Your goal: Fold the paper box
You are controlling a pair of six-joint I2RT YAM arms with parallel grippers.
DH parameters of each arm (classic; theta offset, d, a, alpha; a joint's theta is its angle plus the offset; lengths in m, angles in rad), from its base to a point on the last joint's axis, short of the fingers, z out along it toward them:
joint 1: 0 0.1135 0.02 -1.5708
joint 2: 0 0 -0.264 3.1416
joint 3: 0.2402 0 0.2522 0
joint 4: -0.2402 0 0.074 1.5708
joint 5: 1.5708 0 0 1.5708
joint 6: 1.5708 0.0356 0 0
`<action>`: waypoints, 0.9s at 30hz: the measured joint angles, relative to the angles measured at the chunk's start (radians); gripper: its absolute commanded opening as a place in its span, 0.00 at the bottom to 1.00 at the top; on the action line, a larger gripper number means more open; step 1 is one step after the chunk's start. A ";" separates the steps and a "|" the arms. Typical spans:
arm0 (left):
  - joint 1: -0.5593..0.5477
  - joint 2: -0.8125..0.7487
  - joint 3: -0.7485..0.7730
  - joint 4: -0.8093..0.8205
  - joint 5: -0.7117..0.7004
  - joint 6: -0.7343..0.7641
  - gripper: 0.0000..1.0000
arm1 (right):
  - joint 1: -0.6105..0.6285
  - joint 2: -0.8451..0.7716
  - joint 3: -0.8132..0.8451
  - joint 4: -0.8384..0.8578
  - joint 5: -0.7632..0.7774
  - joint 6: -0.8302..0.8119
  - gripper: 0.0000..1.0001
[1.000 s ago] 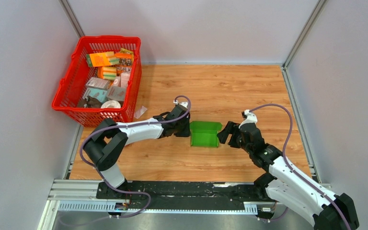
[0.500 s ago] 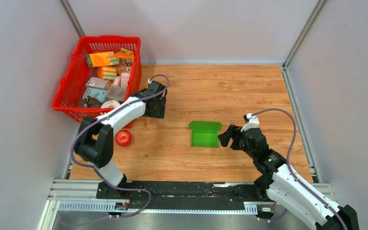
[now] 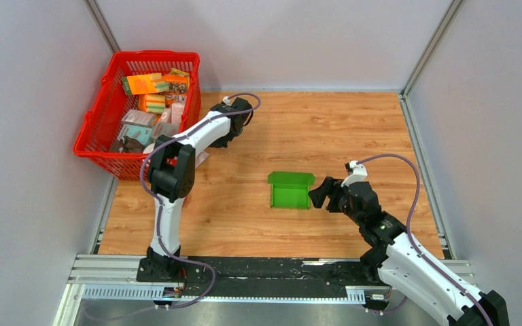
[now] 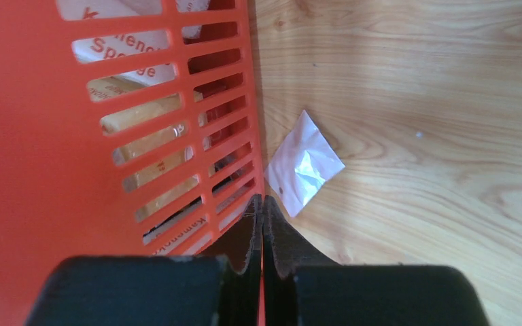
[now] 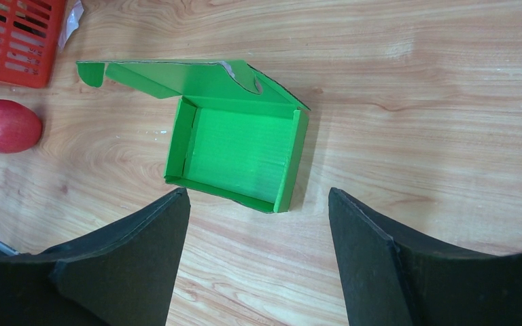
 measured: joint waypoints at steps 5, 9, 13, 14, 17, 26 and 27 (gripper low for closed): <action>0.012 0.089 0.016 -0.037 -0.063 0.023 0.00 | 0.000 0.000 0.000 0.002 -0.002 0.000 0.77; 0.040 0.105 0.015 -0.030 -0.057 0.052 0.00 | 0.000 -0.005 -0.003 0.005 -0.002 0.000 0.77; 0.065 0.105 0.015 -0.015 -0.023 0.084 0.00 | 0.000 -0.012 -0.016 0.011 -0.002 0.000 0.77; 0.071 0.105 0.016 -0.017 -0.008 0.090 0.00 | 0.000 -0.012 -0.016 0.011 -0.002 0.000 0.77; 0.084 0.105 0.017 -0.031 0.026 0.100 0.00 | 0.000 -0.012 -0.016 0.015 -0.002 0.000 0.77; 0.101 0.125 0.118 -0.138 0.121 0.122 0.00 | 0.000 -0.024 -0.016 0.015 -0.002 0.000 0.77; 0.103 0.130 0.130 -0.148 0.134 0.125 0.00 | 0.000 -0.027 -0.016 0.015 -0.002 0.001 0.77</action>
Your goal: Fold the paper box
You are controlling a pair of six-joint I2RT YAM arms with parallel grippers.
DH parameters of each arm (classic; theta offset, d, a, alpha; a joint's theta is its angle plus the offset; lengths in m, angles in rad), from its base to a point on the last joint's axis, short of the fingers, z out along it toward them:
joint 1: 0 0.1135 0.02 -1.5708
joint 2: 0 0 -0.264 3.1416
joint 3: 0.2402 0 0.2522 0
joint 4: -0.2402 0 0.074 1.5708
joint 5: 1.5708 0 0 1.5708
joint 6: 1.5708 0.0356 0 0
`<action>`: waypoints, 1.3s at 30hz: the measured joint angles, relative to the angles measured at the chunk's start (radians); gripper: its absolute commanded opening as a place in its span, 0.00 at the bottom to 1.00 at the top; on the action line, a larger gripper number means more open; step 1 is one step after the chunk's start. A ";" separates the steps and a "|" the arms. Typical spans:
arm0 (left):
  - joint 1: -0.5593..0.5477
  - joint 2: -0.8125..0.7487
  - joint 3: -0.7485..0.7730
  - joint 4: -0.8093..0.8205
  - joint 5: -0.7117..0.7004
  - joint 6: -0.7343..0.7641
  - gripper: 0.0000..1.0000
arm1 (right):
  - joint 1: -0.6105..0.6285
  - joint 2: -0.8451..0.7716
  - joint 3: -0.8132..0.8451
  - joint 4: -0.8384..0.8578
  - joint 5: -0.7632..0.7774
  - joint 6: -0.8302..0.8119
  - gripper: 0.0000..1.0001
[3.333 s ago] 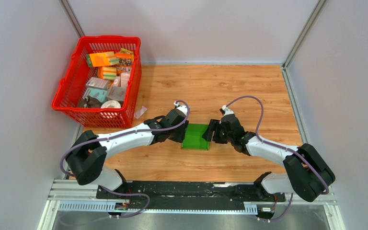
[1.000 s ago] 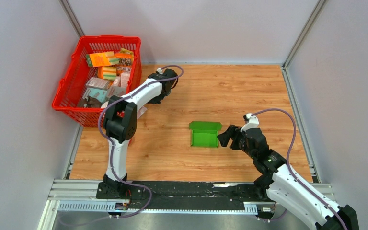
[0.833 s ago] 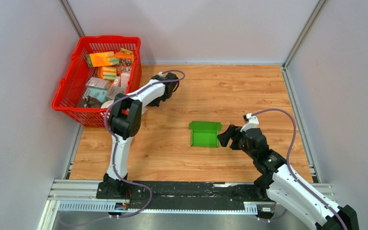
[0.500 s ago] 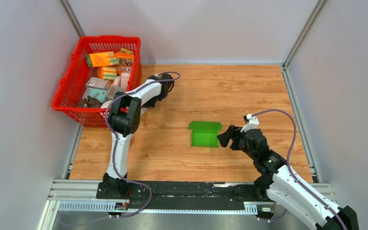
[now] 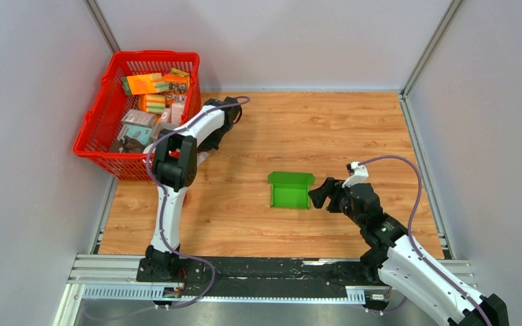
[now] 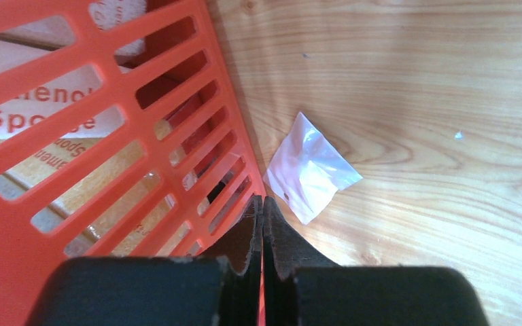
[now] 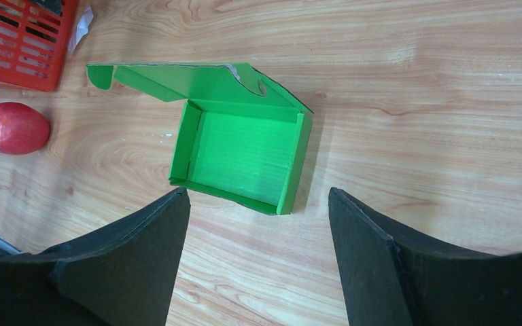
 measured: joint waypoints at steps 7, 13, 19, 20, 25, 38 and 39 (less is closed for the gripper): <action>0.035 0.048 0.074 -0.066 0.067 0.013 0.00 | 0.000 -0.014 -0.003 0.000 0.000 0.000 0.77; 0.061 0.117 0.201 -0.144 0.126 0.032 0.07 | 0.000 -0.016 -0.014 0.001 0.000 0.000 0.77; 0.084 0.210 0.375 -0.190 0.206 0.072 0.09 | 0.000 -0.016 -0.015 0.003 0.000 0.000 0.77; 0.090 0.216 0.385 -0.186 0.224 0.079 0.09 | 0.000 -0.016 -0.015 0.003 0.000 0.000 0.77; 0.130 0.217 0.385 -0.200 0.317 0.095 0.04 | 0.000 -0.015 -0.016 0.008 0.000 0.000 0.77; 0.158 0.158 0.249 -0.216 0.445 0.040 0.06 | 0.000 -0.013 -0.016 0.023 -0.001 0.000 0.77; 0.158 0.156 0.245 -0.214 0.446 0.032 0.06 | 0.000 -0.017 -0.016 0.024 -0.002 0.000 0.77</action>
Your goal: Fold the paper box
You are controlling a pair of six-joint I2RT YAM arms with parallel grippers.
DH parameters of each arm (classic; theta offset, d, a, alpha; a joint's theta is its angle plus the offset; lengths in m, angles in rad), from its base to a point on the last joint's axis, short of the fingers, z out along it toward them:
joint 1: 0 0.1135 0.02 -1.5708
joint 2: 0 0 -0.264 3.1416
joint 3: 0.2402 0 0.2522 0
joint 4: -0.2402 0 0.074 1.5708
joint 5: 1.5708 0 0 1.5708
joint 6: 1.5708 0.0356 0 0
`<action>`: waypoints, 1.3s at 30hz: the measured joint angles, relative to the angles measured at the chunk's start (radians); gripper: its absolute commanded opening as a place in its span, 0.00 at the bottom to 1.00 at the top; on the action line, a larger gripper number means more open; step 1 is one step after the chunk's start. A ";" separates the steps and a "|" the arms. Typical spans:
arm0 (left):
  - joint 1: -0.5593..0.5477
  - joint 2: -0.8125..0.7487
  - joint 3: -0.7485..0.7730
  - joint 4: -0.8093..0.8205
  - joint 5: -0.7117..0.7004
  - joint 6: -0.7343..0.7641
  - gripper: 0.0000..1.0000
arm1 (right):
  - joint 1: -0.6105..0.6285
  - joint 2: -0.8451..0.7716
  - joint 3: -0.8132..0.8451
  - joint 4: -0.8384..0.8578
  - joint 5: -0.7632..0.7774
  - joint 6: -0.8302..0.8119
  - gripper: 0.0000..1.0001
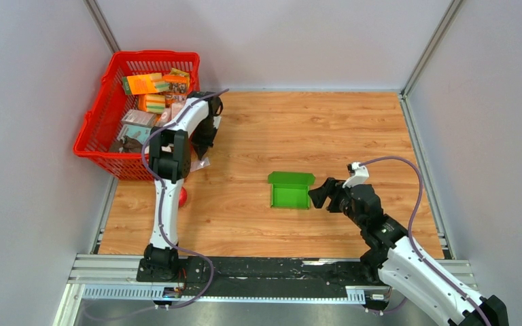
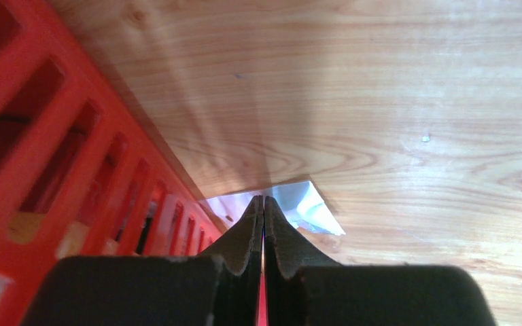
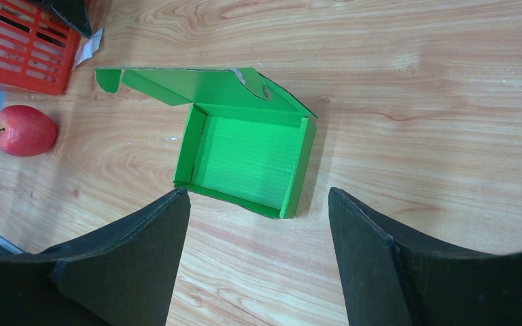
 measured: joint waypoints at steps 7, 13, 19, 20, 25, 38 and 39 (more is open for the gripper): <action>-0.017 -0.146 -0.254 0.034 0.077 -0.037 0.08 | 0.000 0.005 0.000 0.008 -0.004 0.001 0.77; -0.064 -0.285 -0.484 0.129 0.121 -0.075 0.12 | 0.000 0.008 0.000 0.013 -0.005 0.003 0.77; -0.121 -0.453 -0.587 0.212 0.092 -0.123 0.03 | 0.000 0.003 -0.001 0.013 -0.005 0.003 0.77; -0.128 -0.475 -0.580 0.224 0.066 -0.128 0.00 | 0.000 0.002 -0.001 0.013 -0.005 0.003 0.77; -0.129 -0.431 -0.388 0.188 -0.124 -0.140 0.00 | 0.000 -0.001 -0.001 0.013 -0.005 0.004 0.77; -0.122 -0.123 -0.253 0.042 -0.315 -0.176 0.00 | 0.000 -0.052 -0.001 0.012 -0.006 0.004 0.77; -0.122 -0.115 -0.228 0.023 -0.320 -0.181 0.00 | 0.000 -0.052 -0.001 0.012 -0.007 0.004 0.77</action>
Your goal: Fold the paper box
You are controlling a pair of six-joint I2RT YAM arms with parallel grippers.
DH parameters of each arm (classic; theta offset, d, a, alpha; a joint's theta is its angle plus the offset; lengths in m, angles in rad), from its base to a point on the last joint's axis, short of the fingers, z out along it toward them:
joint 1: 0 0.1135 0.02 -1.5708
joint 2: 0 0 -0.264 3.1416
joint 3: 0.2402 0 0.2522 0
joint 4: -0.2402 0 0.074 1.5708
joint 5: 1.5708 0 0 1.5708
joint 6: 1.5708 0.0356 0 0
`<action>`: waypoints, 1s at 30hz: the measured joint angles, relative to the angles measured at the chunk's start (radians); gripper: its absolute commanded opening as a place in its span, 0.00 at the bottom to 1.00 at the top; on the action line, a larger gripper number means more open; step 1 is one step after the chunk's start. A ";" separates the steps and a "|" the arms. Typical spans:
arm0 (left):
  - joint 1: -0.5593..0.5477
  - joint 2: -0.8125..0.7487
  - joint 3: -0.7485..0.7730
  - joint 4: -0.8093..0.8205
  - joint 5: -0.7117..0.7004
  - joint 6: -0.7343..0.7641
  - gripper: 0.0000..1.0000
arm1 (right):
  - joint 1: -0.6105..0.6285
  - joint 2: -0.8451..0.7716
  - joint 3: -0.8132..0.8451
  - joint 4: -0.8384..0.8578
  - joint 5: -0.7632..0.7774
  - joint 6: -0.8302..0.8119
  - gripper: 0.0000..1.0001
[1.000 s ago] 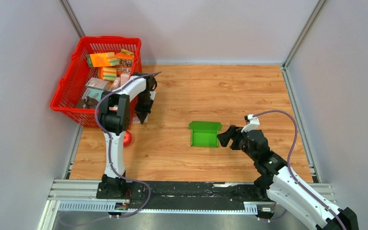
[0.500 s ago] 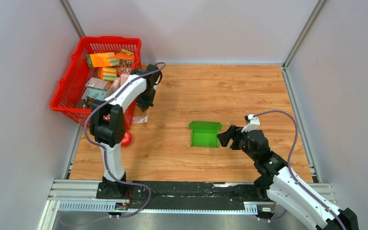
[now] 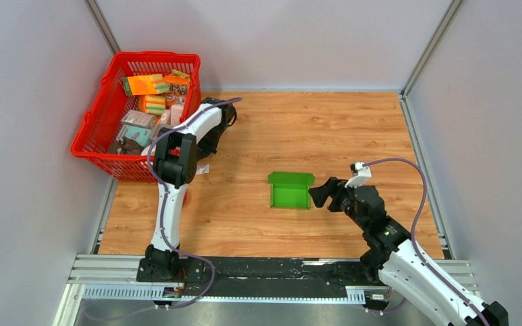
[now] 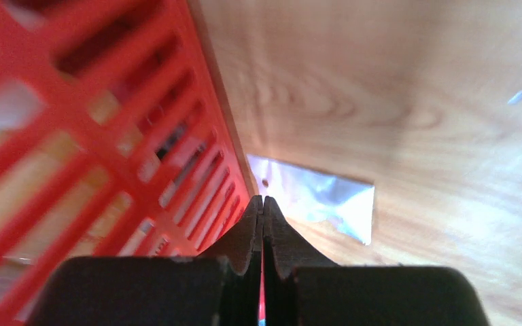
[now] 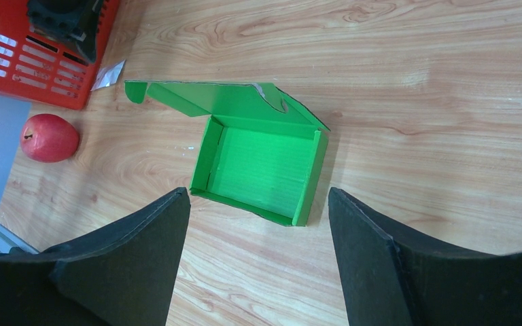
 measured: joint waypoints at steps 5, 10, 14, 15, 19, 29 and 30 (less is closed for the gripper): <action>0.000 0.106 0.183 0.000 -0.014 -0.015 0.00 | 0.000 -0.009 0.000 0.000 -0.005 0.000 0.77; 0.000 0.117 0.099 -0.011 -0.002 0.003 0.00 | 0.000 -0.046 -0.003 0.000 -0.005 0.000 0.77; -0.001 0.099 0.033 -0.048 0.005 0.019 0.00 | 0.000 -0.081 -0.015 -0.009 -0.005 0.000 0.77; -0.005 0.093 0.015 -0.049 0.003 0.021 0.00 | 0.000 -0.084 -0.016 -0.011 -0.005 0.000 0.77; -0.024 0.048 -0.085 -0.049 0.026 0.032 0.00 | -0.001 -0.082 -0.016 -0.011 -0.005 0.001 0.77; -0.201 -0.121 -0.197 -0.013 0.248 0.064 0.16 | -0.002 -0.063 -0.016 -0.011 -0.005 0.005 0.77; -0.206 -0.144 -0.210 0.000 0.246 0.063 0.20 | -0.002 -0.063 -0.016 -0.011 -0.005 0.005 0.77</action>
